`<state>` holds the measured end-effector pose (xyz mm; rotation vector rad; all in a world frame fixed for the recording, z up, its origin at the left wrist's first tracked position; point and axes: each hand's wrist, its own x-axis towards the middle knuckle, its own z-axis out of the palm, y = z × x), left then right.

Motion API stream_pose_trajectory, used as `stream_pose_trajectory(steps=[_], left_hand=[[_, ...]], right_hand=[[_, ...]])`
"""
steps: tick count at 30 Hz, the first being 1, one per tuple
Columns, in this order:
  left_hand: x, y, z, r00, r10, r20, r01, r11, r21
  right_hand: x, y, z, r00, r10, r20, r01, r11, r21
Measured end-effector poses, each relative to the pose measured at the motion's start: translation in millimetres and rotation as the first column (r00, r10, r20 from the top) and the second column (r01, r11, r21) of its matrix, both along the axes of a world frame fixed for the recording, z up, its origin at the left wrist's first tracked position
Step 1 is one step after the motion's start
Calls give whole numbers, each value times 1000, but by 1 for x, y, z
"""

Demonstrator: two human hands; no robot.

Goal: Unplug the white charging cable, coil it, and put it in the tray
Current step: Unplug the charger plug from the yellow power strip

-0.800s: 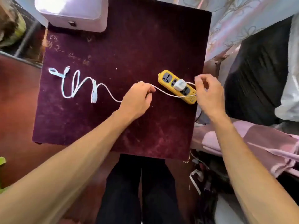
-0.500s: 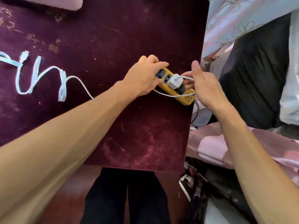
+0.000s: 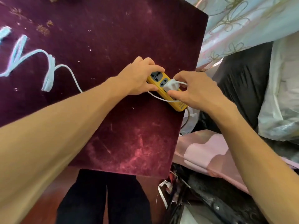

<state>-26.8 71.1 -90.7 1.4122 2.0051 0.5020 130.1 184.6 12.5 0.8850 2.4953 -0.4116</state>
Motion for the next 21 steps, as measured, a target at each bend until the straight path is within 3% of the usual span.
stream_pose_trajectory(steps=[4, 9, 21], left_hand=[[2, -2, -5, 984, 110, 141, -107, 994, -29], [-2, -1, -10, 960, 144, 242, -138, 990, -42], [7, -8, -22, 986, 129, 104, -135, 989, 54]], right_hand=[[-21, 0, -1, 967, 179, 183, -207, 967, 146], [-40, 3, -10, 890, 307, 336, -388, 898, 208], [-56, 1, -31, 764, 428, 482, -573, 794, 204]])
